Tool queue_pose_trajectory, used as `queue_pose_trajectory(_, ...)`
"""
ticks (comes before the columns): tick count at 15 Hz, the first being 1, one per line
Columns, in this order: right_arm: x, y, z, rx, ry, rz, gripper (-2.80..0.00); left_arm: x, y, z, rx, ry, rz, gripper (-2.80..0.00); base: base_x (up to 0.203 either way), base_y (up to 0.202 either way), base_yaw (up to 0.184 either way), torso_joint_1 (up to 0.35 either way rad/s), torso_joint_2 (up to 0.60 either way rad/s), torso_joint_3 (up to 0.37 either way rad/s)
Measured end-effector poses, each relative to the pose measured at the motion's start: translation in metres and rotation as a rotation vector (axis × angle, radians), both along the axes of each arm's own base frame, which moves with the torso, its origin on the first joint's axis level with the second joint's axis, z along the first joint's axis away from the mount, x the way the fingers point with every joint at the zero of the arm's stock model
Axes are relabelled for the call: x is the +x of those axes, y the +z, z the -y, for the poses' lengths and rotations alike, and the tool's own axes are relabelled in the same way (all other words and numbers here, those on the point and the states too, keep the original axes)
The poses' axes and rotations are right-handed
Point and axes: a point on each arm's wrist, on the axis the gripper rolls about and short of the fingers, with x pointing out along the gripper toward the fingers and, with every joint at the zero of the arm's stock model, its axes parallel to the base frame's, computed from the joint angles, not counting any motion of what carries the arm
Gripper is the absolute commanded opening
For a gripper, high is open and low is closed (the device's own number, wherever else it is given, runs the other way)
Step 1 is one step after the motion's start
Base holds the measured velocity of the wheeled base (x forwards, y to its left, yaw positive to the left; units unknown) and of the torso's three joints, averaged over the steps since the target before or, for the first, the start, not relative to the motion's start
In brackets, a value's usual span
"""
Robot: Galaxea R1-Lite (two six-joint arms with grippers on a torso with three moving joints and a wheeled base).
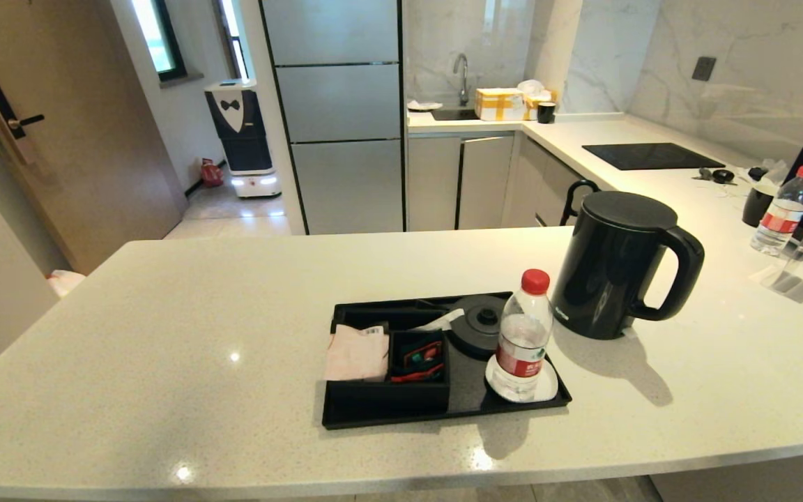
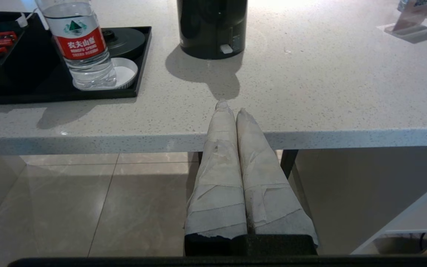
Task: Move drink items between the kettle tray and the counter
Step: Return the kettle to its original position
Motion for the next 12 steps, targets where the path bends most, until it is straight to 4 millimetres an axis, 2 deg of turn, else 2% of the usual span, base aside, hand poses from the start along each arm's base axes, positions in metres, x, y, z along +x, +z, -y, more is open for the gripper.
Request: queue_pose_trajectory(12,0.0000,0.0000,0.0000,0.000,0.000,0.000,-2.80,0.0003,0.0005,-0.0002,-0.031,0.008,0.014,-2.80,0.000,0.000,0.000,0.000,0.00,0.000)
